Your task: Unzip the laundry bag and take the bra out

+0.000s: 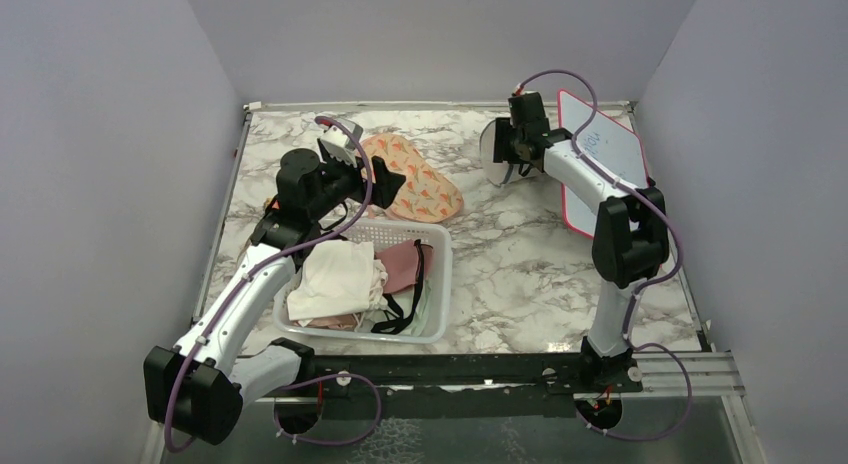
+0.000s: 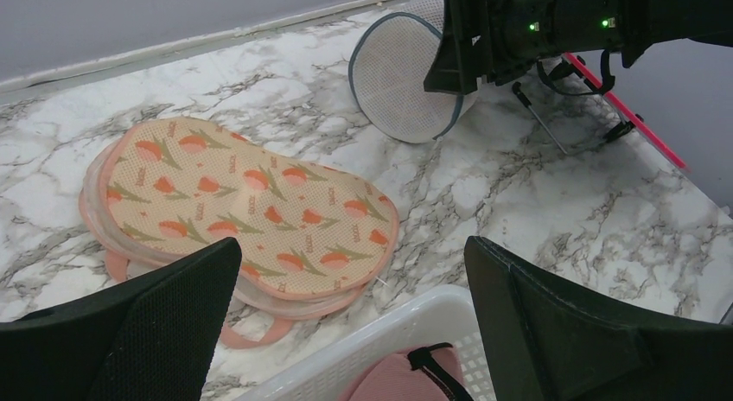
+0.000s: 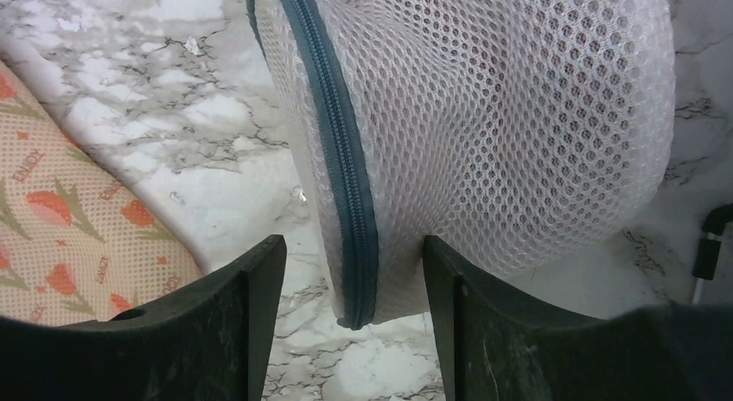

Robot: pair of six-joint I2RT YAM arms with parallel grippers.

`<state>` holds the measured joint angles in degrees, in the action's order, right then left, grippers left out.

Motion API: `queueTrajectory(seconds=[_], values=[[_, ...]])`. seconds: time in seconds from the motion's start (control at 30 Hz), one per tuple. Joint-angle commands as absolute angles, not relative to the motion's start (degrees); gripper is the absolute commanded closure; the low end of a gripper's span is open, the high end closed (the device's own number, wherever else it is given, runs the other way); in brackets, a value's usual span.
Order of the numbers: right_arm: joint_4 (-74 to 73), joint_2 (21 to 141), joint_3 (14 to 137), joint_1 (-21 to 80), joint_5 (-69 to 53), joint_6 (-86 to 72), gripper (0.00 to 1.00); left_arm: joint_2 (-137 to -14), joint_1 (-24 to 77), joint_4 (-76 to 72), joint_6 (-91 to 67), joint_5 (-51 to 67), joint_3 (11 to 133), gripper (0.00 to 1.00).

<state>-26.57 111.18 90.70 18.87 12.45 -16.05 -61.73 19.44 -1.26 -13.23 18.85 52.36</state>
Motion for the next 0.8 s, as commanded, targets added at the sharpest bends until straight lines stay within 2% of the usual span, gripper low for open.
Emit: queueTrajectory(seconds=[0.0,0.1,0.2,0.4,0.57,0.77], values=[[-24.4,112.6,91.2,18.9,10.3,-15.9,0.47,-61.6,19.0,-3.8,-14.0,21.5,52.1,0.01],[-25.3,113.4,92.0,19.0,9.3,-16.2,0.68,-61.9,19.1,-3.9,-14.1,22.7,52.1,0.01],[-25.5,111.4,90.3,18.9,4.7,-18.1,0.78,-62.3,19.1,-4.0,-14.1,23.4,52.2,0.01],[-19.8,99.7,78.6,19.0,-11.3,-21.4,0.8,-63.4,19.1,-4.1,-14.8,25.0,52.3,0.01],[-19.2,89.2,69.9,19.0,-16.0,-23.2,0.99,-65.0,19.6,-4.7,-16.0,27.2,52.5,0.01],[-22.4,77.3,61.2,19.0,-19.1,-25.1,0.99,-66.2,22.7,-4.1,-15.3,28.2,52.7,0.01]])
